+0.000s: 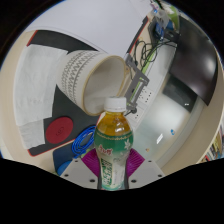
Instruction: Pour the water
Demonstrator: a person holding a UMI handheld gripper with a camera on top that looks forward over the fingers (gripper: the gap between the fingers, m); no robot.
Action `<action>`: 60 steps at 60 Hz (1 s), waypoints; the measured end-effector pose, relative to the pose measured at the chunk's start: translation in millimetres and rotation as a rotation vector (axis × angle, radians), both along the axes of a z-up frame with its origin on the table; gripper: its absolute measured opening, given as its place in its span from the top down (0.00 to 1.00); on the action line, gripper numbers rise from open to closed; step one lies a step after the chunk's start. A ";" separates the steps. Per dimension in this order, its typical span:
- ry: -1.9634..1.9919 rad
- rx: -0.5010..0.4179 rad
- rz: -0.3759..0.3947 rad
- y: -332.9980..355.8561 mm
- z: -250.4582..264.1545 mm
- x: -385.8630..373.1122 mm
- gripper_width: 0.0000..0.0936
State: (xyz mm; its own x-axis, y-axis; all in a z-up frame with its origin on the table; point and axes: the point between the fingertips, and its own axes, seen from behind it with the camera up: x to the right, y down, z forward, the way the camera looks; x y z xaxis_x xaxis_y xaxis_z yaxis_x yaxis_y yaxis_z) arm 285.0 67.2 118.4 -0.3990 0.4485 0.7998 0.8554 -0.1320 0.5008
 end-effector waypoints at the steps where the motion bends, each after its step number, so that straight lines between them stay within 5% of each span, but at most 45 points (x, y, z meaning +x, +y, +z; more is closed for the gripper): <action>1: -0.008 -0.003 -0.005 -0.5 -0.4 1.1 0.68; 17: 0.153 -0.010 -0.068 -10.0 -1.6 3.4 0.68; 51: 1.793 0.197 -0.424 -8.4 18.9 -5.8 0.68; 60: 1.979 0.241 -0.446 -0.1 3.2 2.5 0.68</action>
State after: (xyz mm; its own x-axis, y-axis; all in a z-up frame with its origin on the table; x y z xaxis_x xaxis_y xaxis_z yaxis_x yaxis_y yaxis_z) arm 287.5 67.1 121.7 0.9952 0.0889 -0.0402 -0.0065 -0.3510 -0.9363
